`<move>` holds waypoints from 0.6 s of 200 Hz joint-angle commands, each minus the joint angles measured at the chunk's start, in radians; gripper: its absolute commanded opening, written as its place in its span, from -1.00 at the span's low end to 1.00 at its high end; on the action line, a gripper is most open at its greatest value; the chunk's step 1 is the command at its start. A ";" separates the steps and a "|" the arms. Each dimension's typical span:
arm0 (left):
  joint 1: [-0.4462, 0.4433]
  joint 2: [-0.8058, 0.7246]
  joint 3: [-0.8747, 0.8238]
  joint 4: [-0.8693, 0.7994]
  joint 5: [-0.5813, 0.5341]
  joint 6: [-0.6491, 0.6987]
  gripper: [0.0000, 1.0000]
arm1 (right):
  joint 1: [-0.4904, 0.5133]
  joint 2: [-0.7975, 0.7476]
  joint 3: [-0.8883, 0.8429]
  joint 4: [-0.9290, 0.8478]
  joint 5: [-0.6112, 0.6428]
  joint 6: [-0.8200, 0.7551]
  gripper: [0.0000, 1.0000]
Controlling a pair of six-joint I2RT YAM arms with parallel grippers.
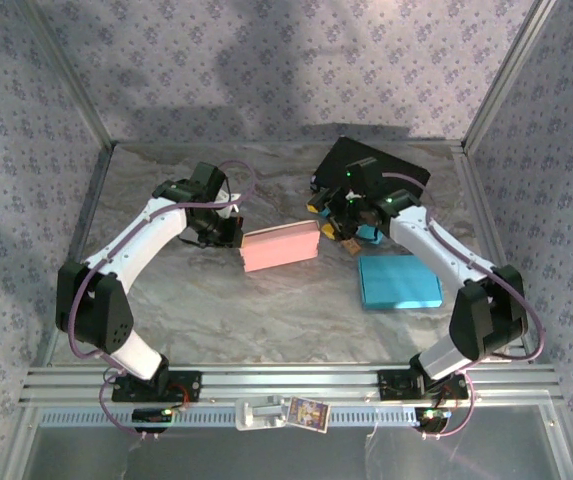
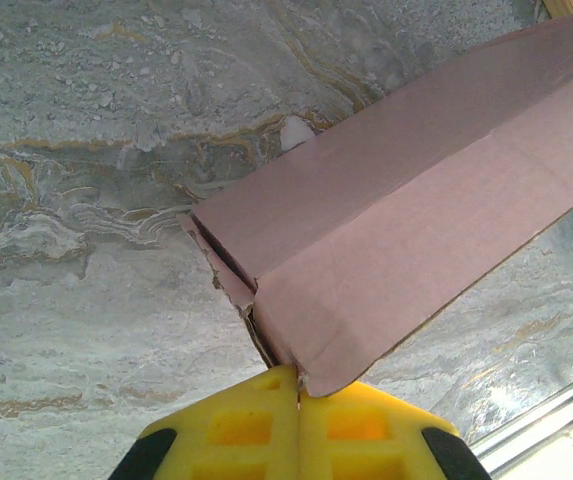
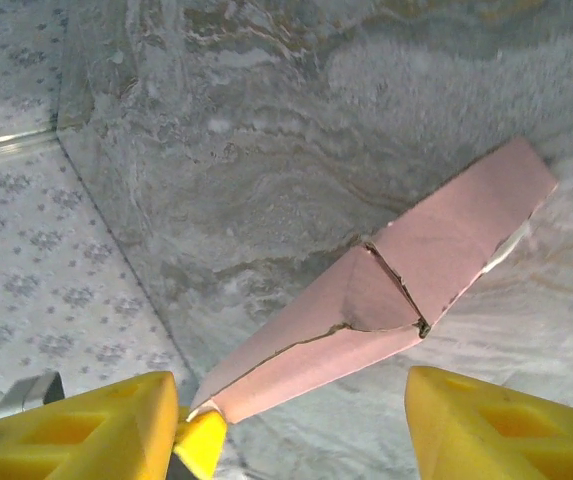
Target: Fold the paper box
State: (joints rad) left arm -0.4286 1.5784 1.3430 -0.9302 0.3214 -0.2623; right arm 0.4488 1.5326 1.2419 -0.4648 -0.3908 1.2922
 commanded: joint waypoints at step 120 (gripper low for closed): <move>-0.012 0.012 0.042 -0.035 -0.026 0.008 -0.92 | -0.027 0.093 -0.041 0.022 -0.057 0.102 -0.21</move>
State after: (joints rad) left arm -0.4343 1.5799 1.3479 -0.9314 0.3168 -0.2584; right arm 0.4286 1.6051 1.2083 -0.4347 -0.4511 1.4132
